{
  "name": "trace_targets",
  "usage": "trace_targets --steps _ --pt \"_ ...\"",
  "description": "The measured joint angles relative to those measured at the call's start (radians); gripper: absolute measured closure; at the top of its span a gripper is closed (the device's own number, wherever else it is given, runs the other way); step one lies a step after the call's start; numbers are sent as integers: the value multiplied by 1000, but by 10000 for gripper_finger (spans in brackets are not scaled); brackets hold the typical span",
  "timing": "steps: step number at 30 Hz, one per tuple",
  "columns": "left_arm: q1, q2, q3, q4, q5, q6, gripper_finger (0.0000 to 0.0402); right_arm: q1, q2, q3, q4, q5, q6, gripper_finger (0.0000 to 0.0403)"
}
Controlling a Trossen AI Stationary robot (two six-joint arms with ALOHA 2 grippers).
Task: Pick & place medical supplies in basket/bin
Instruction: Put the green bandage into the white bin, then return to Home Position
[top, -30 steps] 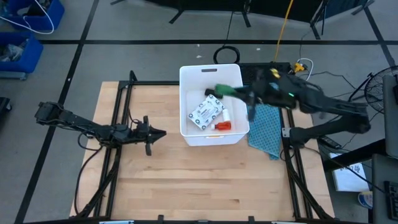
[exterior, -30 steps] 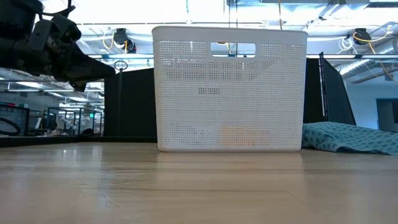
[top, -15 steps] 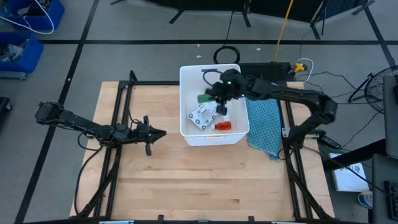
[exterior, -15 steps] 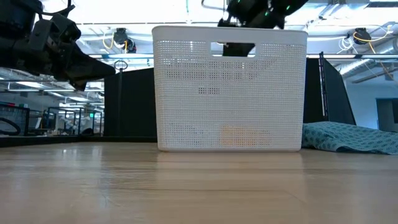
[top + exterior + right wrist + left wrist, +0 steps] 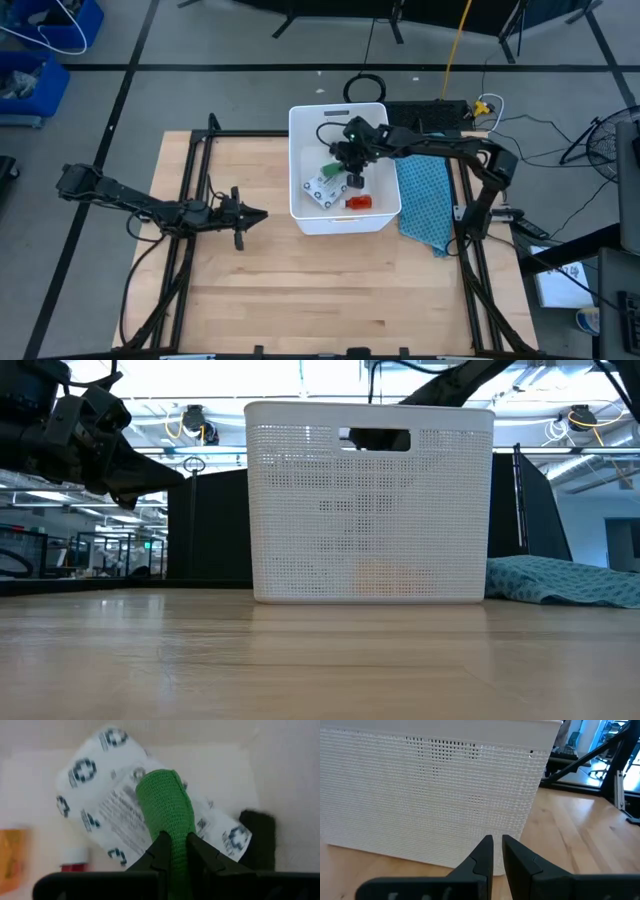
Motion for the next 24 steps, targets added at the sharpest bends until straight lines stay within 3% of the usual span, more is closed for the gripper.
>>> trace_targets --steps 8,19,24 --pt "0 0 0 -1 -2 7 360 -36 25 0 -36 -5 16 341" --pt "0 0 0 -1 0 19 360 -36 -8 0 -12 30 70 199" --pt "0 0 0 -7 0 21 360 -36 -63 0 -6 95 86 170"
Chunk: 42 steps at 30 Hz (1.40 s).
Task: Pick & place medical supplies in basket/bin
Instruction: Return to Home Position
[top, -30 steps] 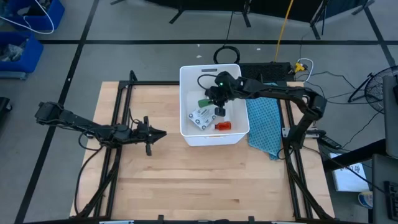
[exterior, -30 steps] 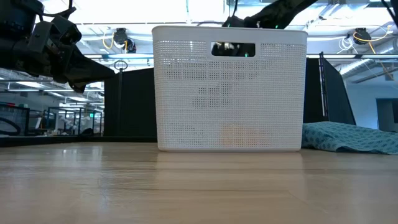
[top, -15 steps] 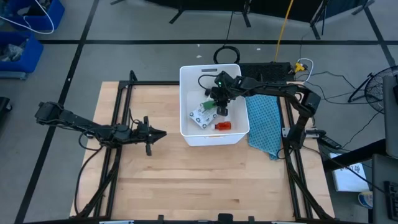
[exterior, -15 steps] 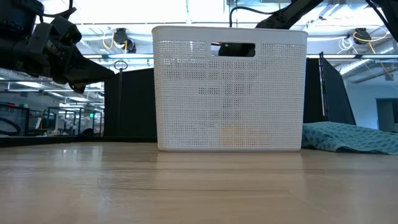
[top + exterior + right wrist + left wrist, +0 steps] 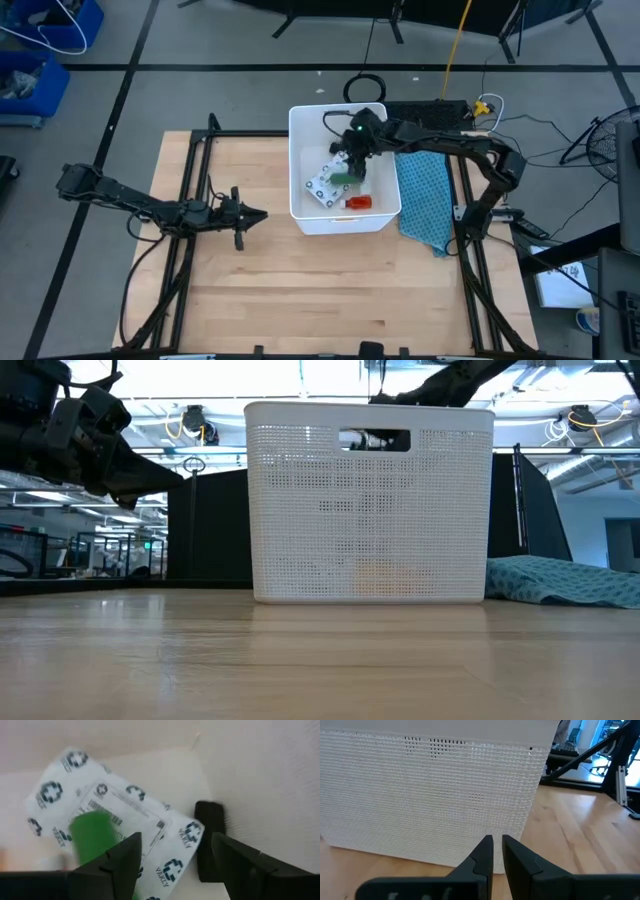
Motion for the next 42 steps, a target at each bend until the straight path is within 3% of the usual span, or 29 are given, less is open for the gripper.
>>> trace_targets --steps 6,10,14,19,23,32,37,42 --pt "0 0 0 -11 -8 19 360 12 -166 0 -29 -21 7 189" --pt "0 0 0 -38 -10 25 360 39 -310 0 -66 -149 -6 222" --pt "0 0 0 -40 -10 25 360 92 -458 -38 -62 -248 15 285" --pt "0 0 0 -40 -43 25 364 195 -666 -211 18 -258 56 390" --pt "-14 0 0 -11 -50 43 396 277 -844 -422 141 -255 145 395" --pt "-141 -1 0 230 -71 256 399 303 -1271 -871 490 -254 341 402" --pt "-156 -1 0 255 -85 310 400 333 -1340 -990 530 -248 410 402" --pt "-81 -5 0 253 -73 347 400 371 -1364 -1002 533 -230 363 403"
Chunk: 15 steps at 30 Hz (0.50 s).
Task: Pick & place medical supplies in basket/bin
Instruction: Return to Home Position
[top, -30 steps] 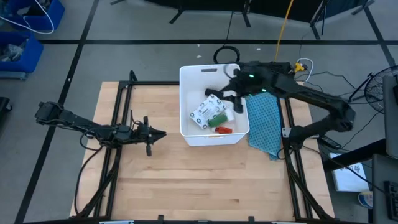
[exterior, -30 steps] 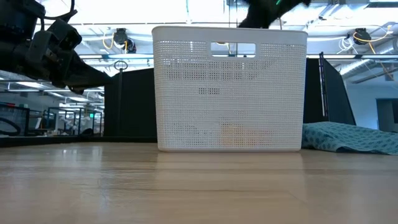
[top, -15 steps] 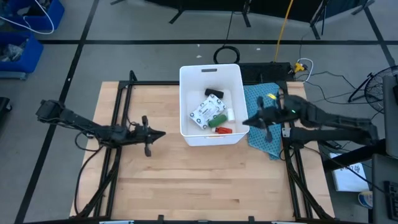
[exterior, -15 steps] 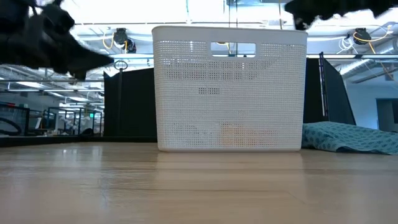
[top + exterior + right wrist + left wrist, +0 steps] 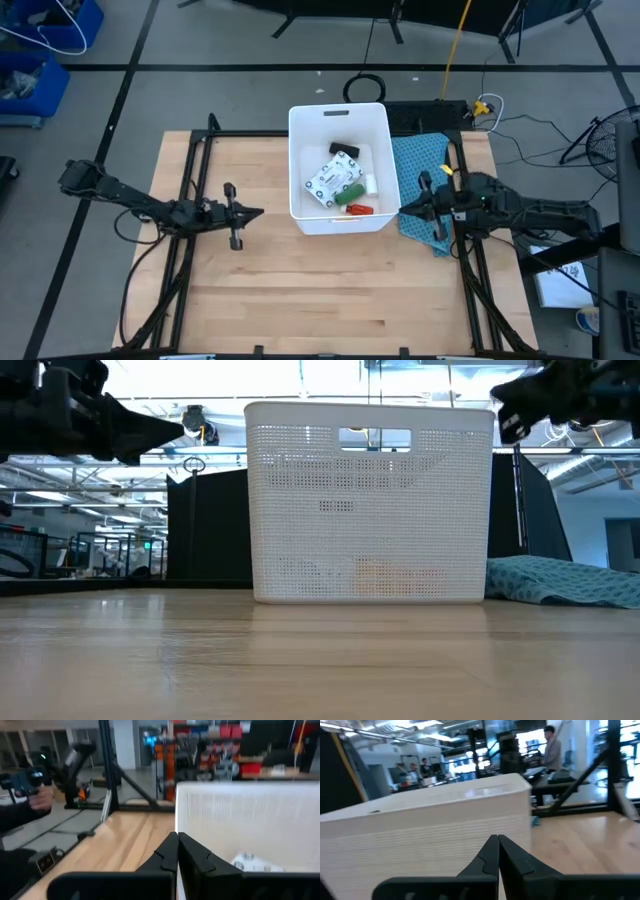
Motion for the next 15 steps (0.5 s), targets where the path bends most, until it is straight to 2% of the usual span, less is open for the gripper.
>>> trace_targets --steps 3,7,12,15 --pt "16 -60 0 1 31 48 400 2 -58 23 4 -1 -11 403" --pt "-36 -206 0 -62 48 129 401 2 -187 32 -5 -26 23 403" --pt "-127 -427 0 -283 -101 196 401 2 -332 32 -157 -24 20 403" --pt "-167 -566 0 -396 -149 215 401 2 -341 32 -192 -27 -3 403"
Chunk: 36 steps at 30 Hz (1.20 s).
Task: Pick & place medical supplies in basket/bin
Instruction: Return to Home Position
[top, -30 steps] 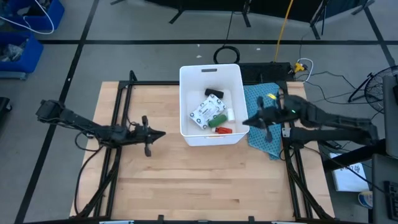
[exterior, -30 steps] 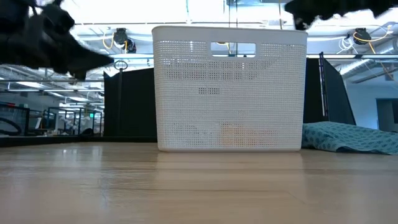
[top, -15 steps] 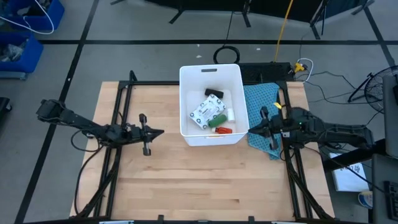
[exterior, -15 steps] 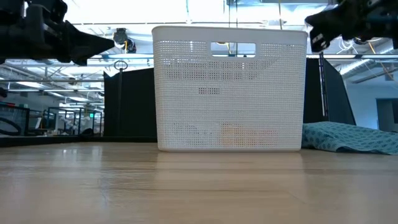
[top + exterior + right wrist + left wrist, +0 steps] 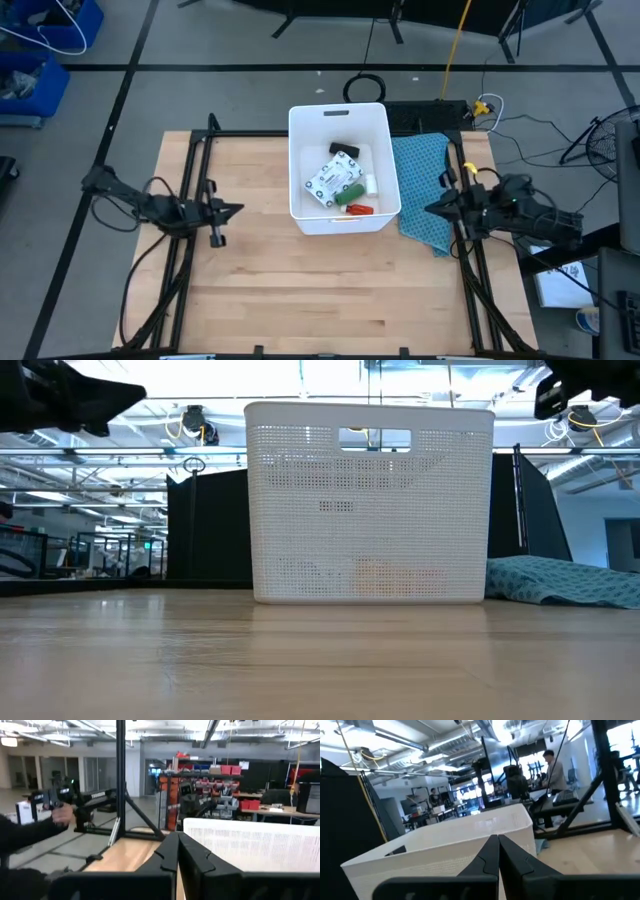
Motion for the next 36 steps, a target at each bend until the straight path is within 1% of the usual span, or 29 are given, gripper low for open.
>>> trace_targets --steps 3,4,6,7,10,11,14,17,20,22,24,28,33,36 --pt "-16 -122 0 -106 -1 6 401 0 10 -14 19 0 -29 403" --pt "-14 -157 0 -140 13 11 401 0 6 -27 18 0 -46 403" --pt "-2 -203 0 -188 80 13 401 0 3 -72 46 -5 -71 403" --pt "8 -197 2 -198 120 17 401 0 3 -106 100 -18 -73 403" --pt "53 -191 2 -246 242 13 401 -1 10 -228 338 -58 -74 403" --pt "76 -186 4 -270 261 0 401 -2 12 -265 401 -60 -73 403" --pt "149 -186 2 -363 281 -69 401 -22 12 -335 490 -45 -58 403" --pt "237 -186 2 -431 383 -139 401 -48 20 -336 411 -53 -38 403" --pt "327 -186 4 -464 496 -201 401 -68 25 -336 428 -89 -33 403" --pt "370 -186 2 -470 579 -228 401 -79 32 -337 410 -107 -11 403" --pt "398 -186 1 -474 628 -242 401 -83 41 -338 376 -104 9 403" --pt "421 -185 1 -475 647 -238 401 -82 58 -338 295 -105 29 403" --pt "427 -185 1 -476 650 -241 401 -82 59 -340 299 -102 48 403" --pt "427 -185 1 -479 639 -253 401 -82 61 -340 298 -75 55 403"
